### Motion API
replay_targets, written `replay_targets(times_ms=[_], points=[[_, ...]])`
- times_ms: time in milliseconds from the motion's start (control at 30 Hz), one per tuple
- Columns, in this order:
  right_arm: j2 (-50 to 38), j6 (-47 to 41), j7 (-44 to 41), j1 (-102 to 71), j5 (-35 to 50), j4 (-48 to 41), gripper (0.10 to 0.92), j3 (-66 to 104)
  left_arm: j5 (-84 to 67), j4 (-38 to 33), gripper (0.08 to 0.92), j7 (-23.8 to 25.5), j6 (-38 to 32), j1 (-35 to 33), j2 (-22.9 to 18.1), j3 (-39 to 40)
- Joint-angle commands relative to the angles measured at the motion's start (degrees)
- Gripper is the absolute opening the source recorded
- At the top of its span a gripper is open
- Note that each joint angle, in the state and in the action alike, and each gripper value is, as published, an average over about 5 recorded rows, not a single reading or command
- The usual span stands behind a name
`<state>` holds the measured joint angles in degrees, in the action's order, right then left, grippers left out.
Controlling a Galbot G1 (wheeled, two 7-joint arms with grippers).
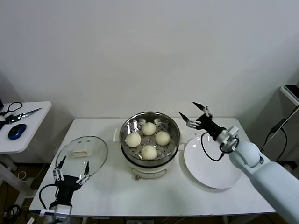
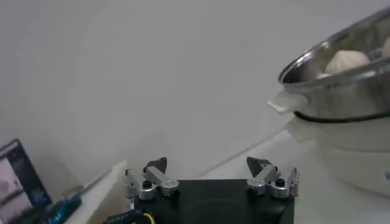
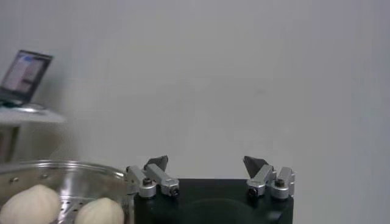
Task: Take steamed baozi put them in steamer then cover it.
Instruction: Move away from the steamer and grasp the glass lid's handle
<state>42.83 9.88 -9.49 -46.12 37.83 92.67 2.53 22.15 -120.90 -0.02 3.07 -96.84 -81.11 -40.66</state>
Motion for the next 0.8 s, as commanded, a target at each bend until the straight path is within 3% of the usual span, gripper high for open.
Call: replay_targets(times_ms=[33, 333, 800], points=[[10.02, -1.92, 1.98, -25.82, -5.63, 3.32, 0.823, 27.84, 32.34, -0.08, 0.823, 2.96, -0.49, 0.37, 0.84, -1.45], [13.29, -4.54, 1.68, -29.38, -9.42, 4.15, 0.823, 29.75, 57.87, 4.47, 0.823, 4.84, -0.91, 2.44, 3.11, 0.71], [15.90, -5.73, 0.94, -29.36, -15.29, 2.41, 0.823, 29.91, 64.53, 29.65, 0.823, -0.98, -3.83, 20.32, 4.00, 0.39]])
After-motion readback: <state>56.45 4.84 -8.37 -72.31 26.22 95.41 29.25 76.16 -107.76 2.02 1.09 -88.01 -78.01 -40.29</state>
